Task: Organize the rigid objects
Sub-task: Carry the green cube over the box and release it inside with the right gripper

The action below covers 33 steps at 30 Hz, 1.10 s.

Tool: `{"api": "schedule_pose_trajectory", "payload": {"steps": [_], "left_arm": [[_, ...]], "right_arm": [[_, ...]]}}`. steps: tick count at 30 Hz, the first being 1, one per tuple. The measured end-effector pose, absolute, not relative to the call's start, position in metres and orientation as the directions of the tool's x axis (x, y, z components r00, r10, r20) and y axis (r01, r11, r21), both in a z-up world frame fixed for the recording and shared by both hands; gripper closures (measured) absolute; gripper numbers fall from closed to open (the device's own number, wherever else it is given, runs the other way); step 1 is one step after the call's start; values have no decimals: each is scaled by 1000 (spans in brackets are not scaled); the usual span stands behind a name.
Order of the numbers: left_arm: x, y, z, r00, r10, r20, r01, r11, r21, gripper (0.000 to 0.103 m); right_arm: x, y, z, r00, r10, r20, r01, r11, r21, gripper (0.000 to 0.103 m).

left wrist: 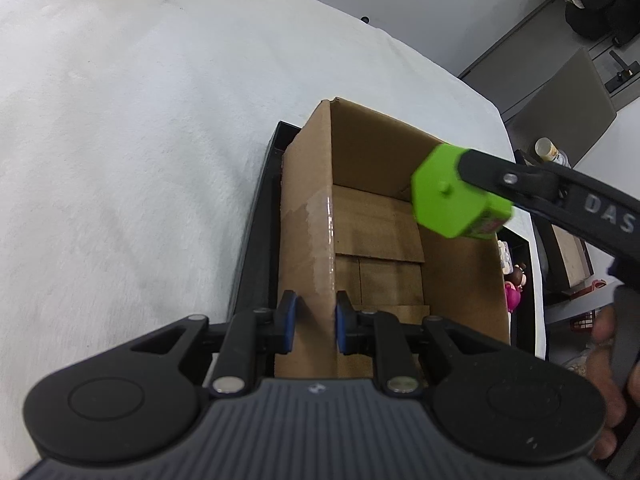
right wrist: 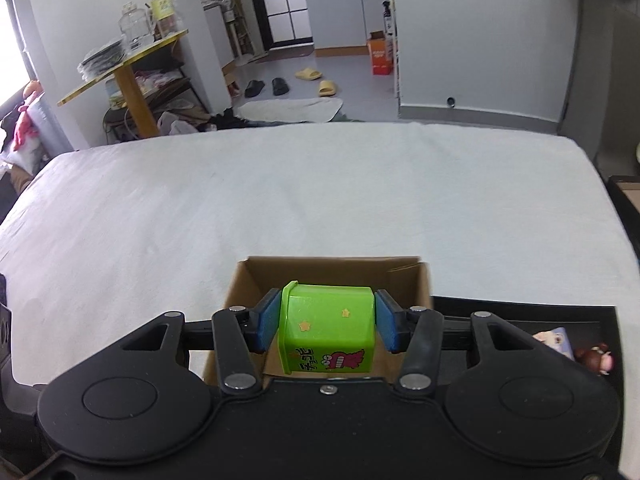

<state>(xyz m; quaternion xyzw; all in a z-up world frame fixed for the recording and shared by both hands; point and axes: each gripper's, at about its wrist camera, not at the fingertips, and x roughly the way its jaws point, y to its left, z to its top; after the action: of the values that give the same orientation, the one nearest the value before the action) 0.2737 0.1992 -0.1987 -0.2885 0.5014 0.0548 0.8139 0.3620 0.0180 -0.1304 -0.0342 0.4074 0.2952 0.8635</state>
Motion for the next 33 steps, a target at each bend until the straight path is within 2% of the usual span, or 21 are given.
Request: {"api": "schedule_pose_trajectory", "payload": {"steps": [8,10,14,18,28,33], "left_arm": [[272,202,-200,497,-217,-840,-373,821,-432,84],[272,204,-200,498,-221,-838,-373,818,-438,84],[273,203,-201,496,-221,-840,-371,821,-434,83],[274,204,-201,491,-220,-843,-374,820,-432,83],[276,197,-198,477,-191,-858,-387,830,-400,81],[274,194,-197,472,-170,-865,-399,834,-382,80]], "right_arm": [[359,41,-140,462,501,-731,-562,804,196,51],[358,43,-139,470,500,-727,-563,805,189,40],[357,39,-136,483,495,-722,-556,810,184,36],[357,30,-135,500,478,-722,-541,823,171,27],[350,2,-129,522,440,-731,-506,849,150,25],[346,-20,-122,553,410,-725,-480,868,125,22]]}}
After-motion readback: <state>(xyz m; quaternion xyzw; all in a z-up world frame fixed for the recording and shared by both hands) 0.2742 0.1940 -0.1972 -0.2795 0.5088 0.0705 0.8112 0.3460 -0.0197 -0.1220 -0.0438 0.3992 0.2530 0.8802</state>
